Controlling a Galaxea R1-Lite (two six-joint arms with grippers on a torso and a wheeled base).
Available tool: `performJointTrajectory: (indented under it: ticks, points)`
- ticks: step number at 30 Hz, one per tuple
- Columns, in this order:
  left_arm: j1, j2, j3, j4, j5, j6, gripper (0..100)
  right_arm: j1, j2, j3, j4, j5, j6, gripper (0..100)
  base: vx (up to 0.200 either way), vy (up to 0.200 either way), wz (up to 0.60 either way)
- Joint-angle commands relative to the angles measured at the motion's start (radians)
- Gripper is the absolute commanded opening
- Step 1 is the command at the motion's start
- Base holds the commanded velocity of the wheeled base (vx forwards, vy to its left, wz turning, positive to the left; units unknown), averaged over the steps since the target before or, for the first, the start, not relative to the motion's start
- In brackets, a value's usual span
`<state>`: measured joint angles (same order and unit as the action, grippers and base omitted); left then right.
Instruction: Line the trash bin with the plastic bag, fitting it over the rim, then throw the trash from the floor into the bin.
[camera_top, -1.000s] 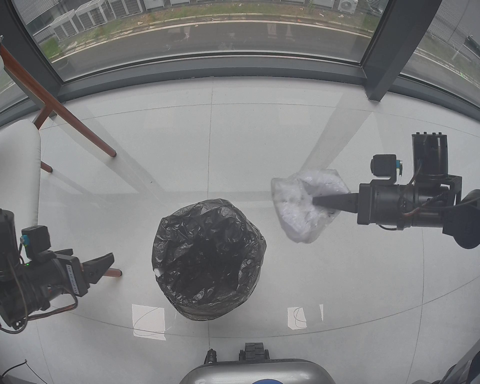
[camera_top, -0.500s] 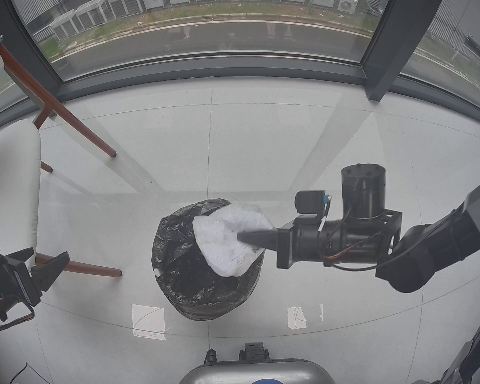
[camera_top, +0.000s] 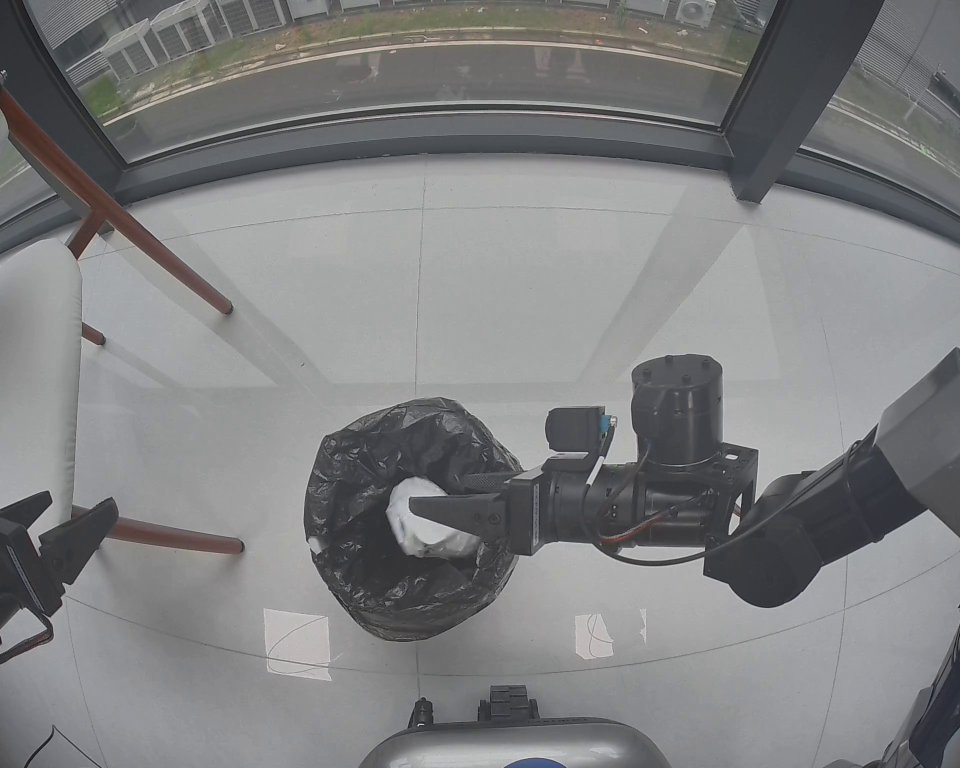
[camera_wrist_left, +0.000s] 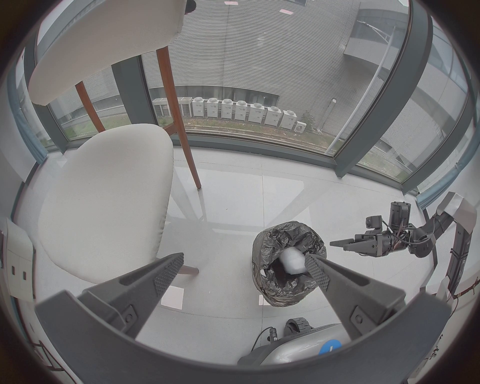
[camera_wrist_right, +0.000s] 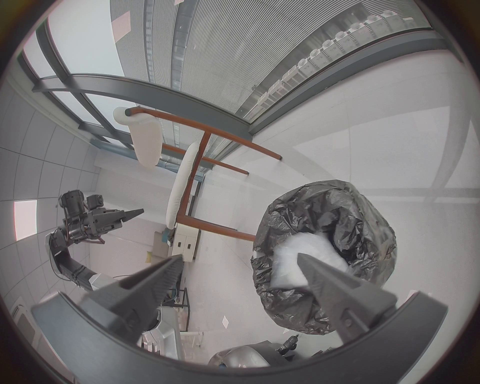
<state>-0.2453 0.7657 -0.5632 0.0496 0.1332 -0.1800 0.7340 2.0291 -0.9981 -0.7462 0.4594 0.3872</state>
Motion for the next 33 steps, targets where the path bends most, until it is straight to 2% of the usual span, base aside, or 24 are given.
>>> performJointTrajectory:
  ticks: [1,6,9,13,15,17,18,22,28,30,33]
  points:
    - [-0.002,0.003,0.000,0.000,-0.001,-0.001,100,-0.012,0.011,0.009,-0.028,-0.002,0.009,100,0.000,0.000,0.00]
    - [-0.002,0.000,0.012,-0.002,-0.001,-0.001,100,-0.044,-0.030,0.035,-0.025,-0.007,0.002,100,0.000,0.000,0.00]
    - [-0.003,-0.003,0.022,0.000,0.000,-0.003,100,-0.105,-0.176,0.082,0.013,-0.008,-0.014,100,0.000,0.000,0.00]
    - [-0.003,-0.008,0.048,-0.002,0.000,-0.003,100,-0.217,-0.374,0.176,0.146,-0.015,-0.154,100,0.000,0.000,0.00]
    - [-0.003,-0.037,0.072,-0.004,0.000,-0.003,100,-0.272,-0.478,0.254,0.202,-0.042,-0.225,100,0.000,0.000,0.00]
    - [-0.003,-0.037,0.072,-0.004,0.000,-0.003,100,-0.272,-0.478,0.254,0.202,-0.042,-0.225,100,0.000,0.000,0.00]
    - [-0.006,-0.098,0.111,0.001,0.002,0.001,100,-0.355,-0.638,0.375,0.255,-0.076,-0.275,100,0.000,0.000,0.00]
    - [0.001,-0.164,0.181,0.000,0.003,0.001,100,-0.528,-0.863,0.523,0.372,-0.103,-0.329,100,0.000,0.000,0.00]
    - [0.084,-0.295,0.278,-0.004,-0.033,0.008,100,-0.823,-1.066,0.731,0.381,-0.096,-0.436,100,0.000,0.000,0.00]
    - [0.100,-0.355,0.319,-0.002,-0.050,0.011,100,-0.863,-1.141,0.788,0.392,-0.080,-0.453,100,0.000,0.000,0.00]
    - [0.107,-0.436,0.370,0.000,-0.052,0.040,100,-0.874,-1.253,0.885,0.396,-0.047,-0.458,100,0.000,0.000,0.00]
